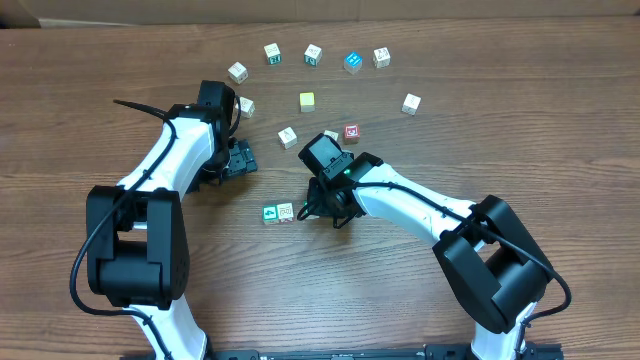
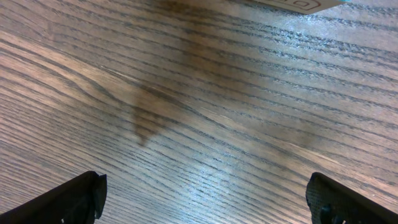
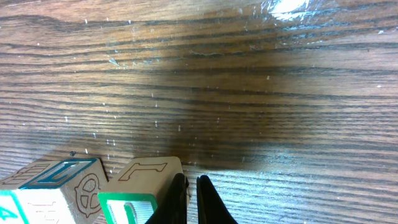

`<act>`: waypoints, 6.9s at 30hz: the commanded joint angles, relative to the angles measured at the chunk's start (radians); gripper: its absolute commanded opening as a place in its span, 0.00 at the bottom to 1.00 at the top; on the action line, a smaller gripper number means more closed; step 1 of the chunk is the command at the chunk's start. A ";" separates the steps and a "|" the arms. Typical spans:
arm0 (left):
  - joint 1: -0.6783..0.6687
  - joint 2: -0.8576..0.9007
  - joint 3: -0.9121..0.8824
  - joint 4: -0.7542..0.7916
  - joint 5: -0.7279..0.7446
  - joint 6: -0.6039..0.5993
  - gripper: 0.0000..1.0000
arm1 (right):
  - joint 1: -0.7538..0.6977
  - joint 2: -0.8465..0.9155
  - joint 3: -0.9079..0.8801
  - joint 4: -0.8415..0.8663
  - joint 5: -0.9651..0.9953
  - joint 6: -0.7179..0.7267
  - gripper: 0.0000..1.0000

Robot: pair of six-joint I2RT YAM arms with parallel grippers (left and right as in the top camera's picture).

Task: Form a horizontal line

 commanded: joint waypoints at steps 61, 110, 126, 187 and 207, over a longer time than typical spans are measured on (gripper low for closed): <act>-0.002 0.010 -0.003 0.003 -0.012 -0.003 1.00 | 0.003 -0.016 -0.039 0.022 -0.003 0.008 0.06; -0.002 0.010 -0.003 0.003 -0.012 -0.003 1.00 | 0.029 -0.016 -0.043 0.072 -0.029 0.053 0.05; -0.002 0.010 -0.003 0.003 -0.012 -0.003 1.00 | 0.029 -0.016 -0.043 0.103 -0.029 0.053 0.05; -0.002 0.010 -0.003 0.004 -0.013 -0.003 1.00 | -0.060 -0.018 0.265 -0.176 0.098 -0.049 0.18; -0.002 0.010 -0.003 0.004 -0.013 -0.003 1.00 | -0.236 0.122 0.650 -0.291 0.238 -0.241 0.70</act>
